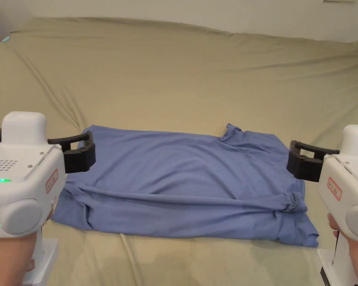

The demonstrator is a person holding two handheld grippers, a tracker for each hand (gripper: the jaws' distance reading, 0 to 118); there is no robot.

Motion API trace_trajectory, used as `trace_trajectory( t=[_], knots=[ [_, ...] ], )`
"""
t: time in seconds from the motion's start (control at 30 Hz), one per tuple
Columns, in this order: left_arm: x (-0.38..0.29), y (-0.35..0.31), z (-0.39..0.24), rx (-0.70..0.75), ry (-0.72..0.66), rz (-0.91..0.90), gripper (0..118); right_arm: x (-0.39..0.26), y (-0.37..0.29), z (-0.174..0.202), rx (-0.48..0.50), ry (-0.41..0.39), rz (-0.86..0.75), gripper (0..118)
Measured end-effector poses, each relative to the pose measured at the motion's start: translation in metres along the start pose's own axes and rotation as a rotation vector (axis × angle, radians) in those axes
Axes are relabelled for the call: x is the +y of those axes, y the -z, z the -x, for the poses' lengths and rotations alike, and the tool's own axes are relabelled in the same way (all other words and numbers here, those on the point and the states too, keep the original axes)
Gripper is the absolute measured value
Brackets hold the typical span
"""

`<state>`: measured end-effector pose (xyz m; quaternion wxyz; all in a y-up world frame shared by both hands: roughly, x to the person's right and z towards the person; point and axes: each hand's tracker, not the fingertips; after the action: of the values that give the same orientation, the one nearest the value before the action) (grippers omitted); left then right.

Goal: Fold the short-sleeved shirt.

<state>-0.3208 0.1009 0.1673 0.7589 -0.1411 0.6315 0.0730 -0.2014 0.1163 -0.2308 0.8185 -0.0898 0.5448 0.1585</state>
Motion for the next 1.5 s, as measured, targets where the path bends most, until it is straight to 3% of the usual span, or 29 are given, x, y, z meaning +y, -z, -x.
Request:
trace_trajectory(
  t=[0.03,0.1,0.13,0.17,0.2,0.27,0.4,0.43,0.47,0.63,0.77,0.9,0.97,1.03,1.17,1.2,1.33,1.43,1.5],
  knots=[
    [0.005,-0.008,-0.006,-0.003,0.012,-0.019,110,0.006,-0.011,0.006,0.014,-0.016,-0.031,115],
    [0.011,-0.023,-0.017,-0.015,0.030,-0.054,83,0.015,-0.027,0.017,0.049,-0.046,-0.066,106],
    [0.013,-0.030,-0.023,-0.005,0.040,-0.074,63,0.018,-0.033,0.022,0.073,-0.061,-0.072,95],
    [0.014,-0.036,-0.028,0.003,0.051,-0.087,38,0.020,-0.039,0.028,0.088,-0.073,-0.078,70],
    [0.015,-0.041,-0.033,0.007,0.059,-0.098,25,0.022,-0.044,0.033,0.102,-0.085,-0.072,52],
    [0.015,-0.048,-0.040,-0.002,0.062,-0.111,9,0.022,-0.053,0.047,0.106,-0.102,-0.079,24],
    [0.016,-0.056,-0.050,-0.016,0.074,-0.125,2,0.014,-0.056,0.056,0.086,-0.178,-0.141,0],
    [0.018,-0.057,-0.051,-0.020,0.078,-0.124,0,0.015,-0.056,0.054,0.111,-0.160,-0.120,0],
    [0.020,-0.058,-0.050,-0.028,0.078,-0.120,0,0.016,-0.057,0.054,0.146,-0.141,-0.103,0],
    [0.018,-0.052,-0.040,-0.039,0.093,-0.090,0,0.013,-0.053,0.049,0.106,-0.158,-0.116,0],
    [-0.003,-0.029,-0.028,-0.057,0.077,0.044,0,0.009,-0.046,0.045,0.109,-0.142,-0.086,0],
    [-0.056,0.010,0.003,-0.126,-0.148,0.263,0,0.001,-0.041,0.040,0.103,-0.151,-0.051,0],
    [-0.087,0.031,0.013,-0.047,-0.140,0.367,1,-0.005,-0.037,0.037,0.100,-0.155,-0.032,0],
    [-0.114,0.051,0.020,-0.002,-0.076,0.432,15,-0.009,-0.033,0.033,0.091,-0.166,-0.015,0],
    [-0.144,0.086,0.030,0.009,-0.075,0.580,106,-0.019,-0.028,0.025,0.067,-0.194,0.011,0],
    [-0.149,0.094,0.032,0.018,-0.082,0.570,111,-0.021,-0.026,0.023,0.058,-0.200,0.020,0],
    [-0.165,0.127,0.037,0.093,-0.075,0.631,111,-0.025,-0.022,0.014,0.047,-0.173,0.048,0],
    [-0.169,0.136,0.044,0.122,-0.147,0.651,111,-0.024,-0.025,0.014,0.035,-0.188,0.052,0],
    [-0.174,0.144,0.044,0.083,-0.167,0.694,109,-0.023,-0.026,0.014,0.036,-0.199,0.058,0]
  ],
)
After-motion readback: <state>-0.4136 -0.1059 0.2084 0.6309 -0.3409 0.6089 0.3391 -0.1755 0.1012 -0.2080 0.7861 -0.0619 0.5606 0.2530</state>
